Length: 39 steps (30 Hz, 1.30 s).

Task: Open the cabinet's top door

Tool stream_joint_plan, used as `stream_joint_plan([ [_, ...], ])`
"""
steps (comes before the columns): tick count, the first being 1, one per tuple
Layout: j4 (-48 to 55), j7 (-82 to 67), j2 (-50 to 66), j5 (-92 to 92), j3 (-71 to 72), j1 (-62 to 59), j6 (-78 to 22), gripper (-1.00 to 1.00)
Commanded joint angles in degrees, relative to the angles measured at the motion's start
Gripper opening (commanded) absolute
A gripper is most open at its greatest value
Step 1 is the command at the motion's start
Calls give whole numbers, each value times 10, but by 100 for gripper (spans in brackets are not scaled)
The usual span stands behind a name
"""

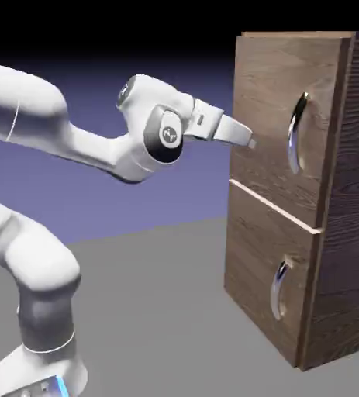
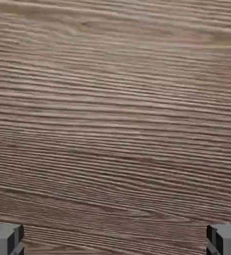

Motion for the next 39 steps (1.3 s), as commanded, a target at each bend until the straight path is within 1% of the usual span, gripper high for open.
stream_joint_plan([
  [1,4,17,-6,-25,-10,8,0,0],
  [33,135,545,-187,-822,-340,260,-6,0],
  [35,138,557,-191,-841,-347,265,-7,0],
  [39,187,563,-175,-862,-383,348,-36,0],
])
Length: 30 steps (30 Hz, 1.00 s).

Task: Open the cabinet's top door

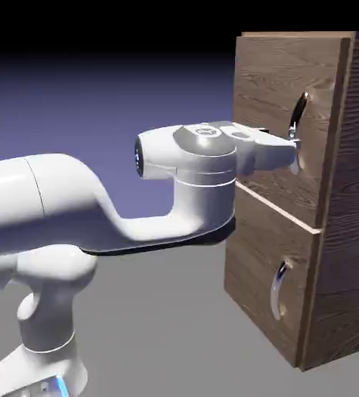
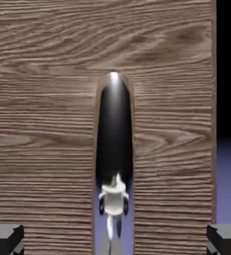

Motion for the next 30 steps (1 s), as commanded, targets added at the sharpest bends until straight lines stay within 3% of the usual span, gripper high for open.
stream_joint_plan([
  [1,12,1,4,-5,-9,21,-7,0],
  [2,14,1,4,-6,-10,23,-8,0],
  [3,14,1,4,-6,-10,23,-8,-100],
  [18,-233,27,-59,164,259,-242,-242,-100],
  [30,-328,11,-123,406,508,-313,-433,-100],
])
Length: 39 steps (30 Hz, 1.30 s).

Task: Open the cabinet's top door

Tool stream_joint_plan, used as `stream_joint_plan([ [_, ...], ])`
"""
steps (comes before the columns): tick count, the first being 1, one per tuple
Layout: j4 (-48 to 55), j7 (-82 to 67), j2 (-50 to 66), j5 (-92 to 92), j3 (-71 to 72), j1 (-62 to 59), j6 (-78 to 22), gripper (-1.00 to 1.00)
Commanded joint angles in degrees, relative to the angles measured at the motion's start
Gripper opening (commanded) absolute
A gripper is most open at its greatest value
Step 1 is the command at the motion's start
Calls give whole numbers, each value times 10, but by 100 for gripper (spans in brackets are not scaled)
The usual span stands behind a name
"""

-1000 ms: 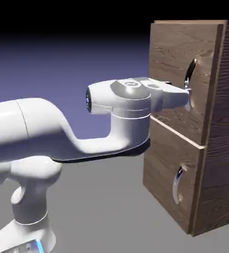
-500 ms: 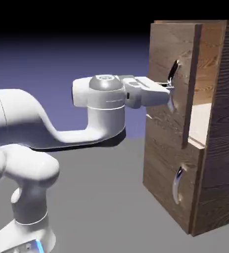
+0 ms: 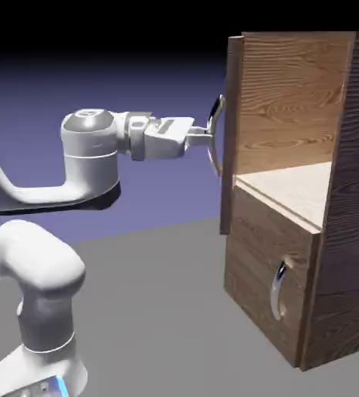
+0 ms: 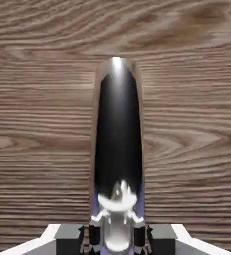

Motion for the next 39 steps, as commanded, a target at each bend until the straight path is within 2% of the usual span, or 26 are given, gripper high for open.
stream_joint_plan([
  [1,-3,0,-2,21,21,-1,-17,-100],
  [10,10,14,26,199,208,0,-171,-100],
  [19,99,52,130,363,395,-42,-343,-100],
  [32,343,115,323,514,664,-259,-607,-100],
  [39,445,131,372,544,778,-384,-694,-100],
])
